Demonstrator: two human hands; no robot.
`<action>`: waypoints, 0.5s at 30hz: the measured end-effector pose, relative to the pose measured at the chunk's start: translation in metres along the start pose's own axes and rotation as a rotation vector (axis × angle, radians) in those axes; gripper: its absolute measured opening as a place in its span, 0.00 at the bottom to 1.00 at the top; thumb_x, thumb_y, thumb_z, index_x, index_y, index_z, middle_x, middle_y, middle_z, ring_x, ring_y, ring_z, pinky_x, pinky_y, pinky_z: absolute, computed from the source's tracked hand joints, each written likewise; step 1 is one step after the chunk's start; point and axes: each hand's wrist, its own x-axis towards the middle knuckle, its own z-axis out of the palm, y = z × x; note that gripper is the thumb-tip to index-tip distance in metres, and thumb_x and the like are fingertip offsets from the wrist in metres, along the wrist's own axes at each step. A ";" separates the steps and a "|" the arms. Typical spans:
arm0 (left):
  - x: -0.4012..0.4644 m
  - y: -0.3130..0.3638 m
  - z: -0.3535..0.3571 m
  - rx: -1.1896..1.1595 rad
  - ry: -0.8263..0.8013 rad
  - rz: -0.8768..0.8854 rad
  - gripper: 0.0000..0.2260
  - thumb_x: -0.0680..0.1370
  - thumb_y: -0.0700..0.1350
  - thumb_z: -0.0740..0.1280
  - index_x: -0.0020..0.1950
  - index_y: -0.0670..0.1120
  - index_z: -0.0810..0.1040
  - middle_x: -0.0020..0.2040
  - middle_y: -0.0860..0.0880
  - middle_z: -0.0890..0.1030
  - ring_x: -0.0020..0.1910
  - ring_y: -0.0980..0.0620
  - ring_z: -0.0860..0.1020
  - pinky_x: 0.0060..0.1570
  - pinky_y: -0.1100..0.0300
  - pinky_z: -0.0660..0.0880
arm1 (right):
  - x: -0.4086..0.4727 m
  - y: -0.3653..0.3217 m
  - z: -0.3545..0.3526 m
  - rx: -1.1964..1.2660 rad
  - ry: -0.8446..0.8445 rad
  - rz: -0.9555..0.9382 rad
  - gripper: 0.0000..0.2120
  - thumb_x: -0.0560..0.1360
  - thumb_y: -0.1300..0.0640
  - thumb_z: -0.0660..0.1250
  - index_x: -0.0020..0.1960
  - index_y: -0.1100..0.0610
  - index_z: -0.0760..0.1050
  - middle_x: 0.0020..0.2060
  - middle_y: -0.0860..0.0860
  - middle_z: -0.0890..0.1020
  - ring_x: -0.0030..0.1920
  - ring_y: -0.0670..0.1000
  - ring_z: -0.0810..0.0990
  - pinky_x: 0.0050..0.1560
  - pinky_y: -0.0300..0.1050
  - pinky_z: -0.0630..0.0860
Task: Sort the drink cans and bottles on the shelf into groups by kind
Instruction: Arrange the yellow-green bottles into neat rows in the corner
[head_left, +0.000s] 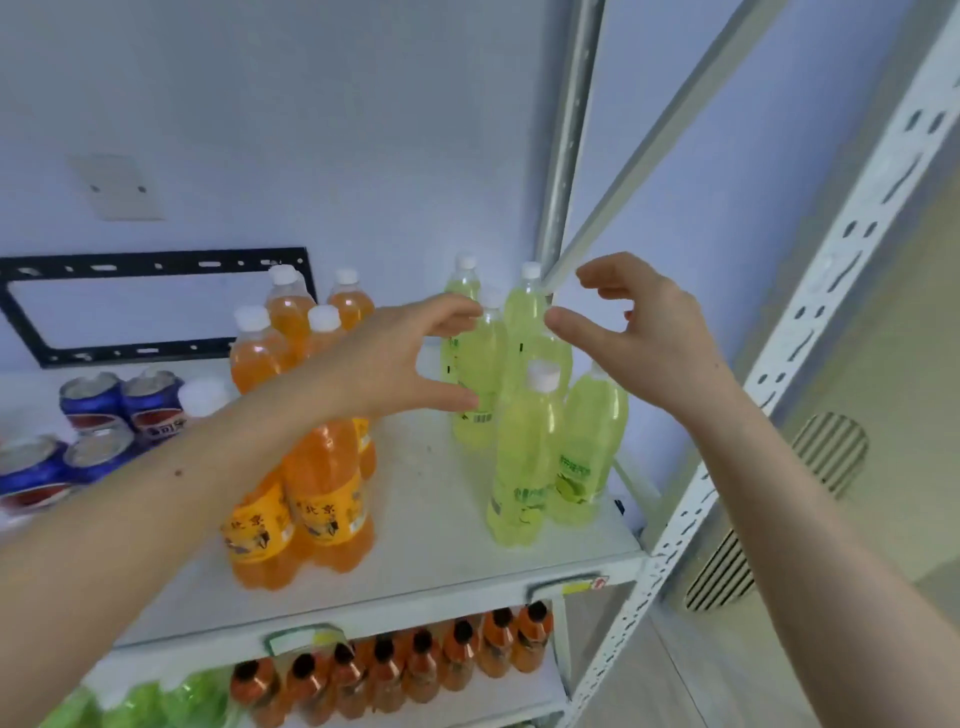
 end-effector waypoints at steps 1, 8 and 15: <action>-0.001 -0.001 0.022 -0.035 -0.009 -0.045 0.40 0.65 0.55 0.79 0.73 0.55 0.64 0.69 0.57 0.72 0.66 0.62 0.71 0.64 0.61 0.69 | -0.004 0.013 0.000 0.026 -0.015 0.021 0.28 0.70 0.40 0.72 0.66 0.50 0.71 0.61 0.43 0.77 0.62 0.45 0.74 0.58 0.41 0.69; -0.010 -0.006 0.146 -0.315 0.019 -0.342 0.50 0.60 0.51 0.83 0.75 0.52 0.58 0.68 0.54 0.69 0.66 0.54 0.70 0.61 0.61 0.68 | -0.014 0.075 0.024 0.282 -0.092 0.245 0.39 0.69 0.37 0.71 0.73 0.52 0.61 0.66 0.50 0.71 0.65 0.50 0.72 0.60 0.43 0.70; -0.002 -0.006 0.202 -0.500 0.231 -0.439 0.37 0.58 0.48 0.81 0.63 0.58 0.71 0.56 0.59 0.80 0.57 0.58 0.77 0.53 0.61 0.75 | -0.006 0.089 0.056 0.363 -0.120 0.276 0.20 0.72 0.40 0.70 0.51 0.56 0.74 0.43 0.47 0.78 0.46 0.49 0.77 0.42 0.42 0.71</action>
